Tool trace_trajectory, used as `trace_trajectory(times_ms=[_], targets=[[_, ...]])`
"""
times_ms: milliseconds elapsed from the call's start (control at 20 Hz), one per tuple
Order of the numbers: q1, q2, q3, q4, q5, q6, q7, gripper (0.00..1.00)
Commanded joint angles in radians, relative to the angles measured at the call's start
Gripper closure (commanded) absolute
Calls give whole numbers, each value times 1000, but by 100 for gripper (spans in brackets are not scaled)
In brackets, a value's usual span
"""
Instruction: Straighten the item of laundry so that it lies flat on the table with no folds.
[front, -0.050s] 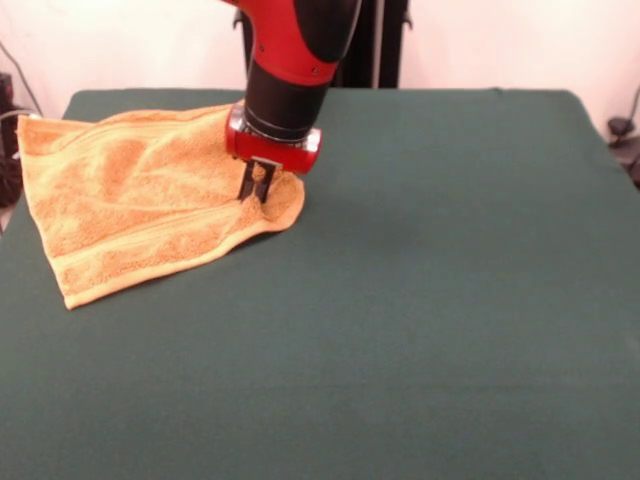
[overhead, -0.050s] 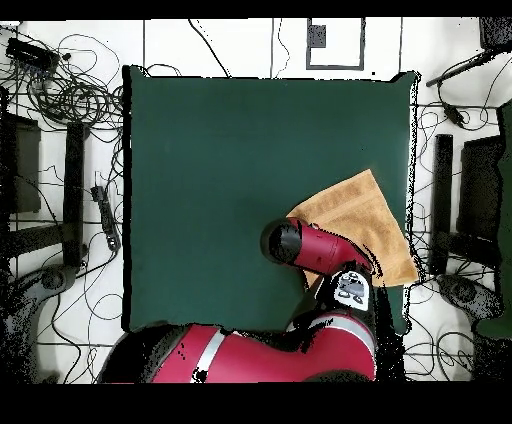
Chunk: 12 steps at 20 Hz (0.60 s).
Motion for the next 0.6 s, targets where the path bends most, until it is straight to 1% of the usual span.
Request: trace_trajectory(times_ms=[50, 300, 600], targets=[[77, 131, 226, -117, 139, -51, 271, 100], [71, 123, 241, -114, 146, -35, 255, 100], [59, 110, 249, -118, 143, 30, 216, 100]])
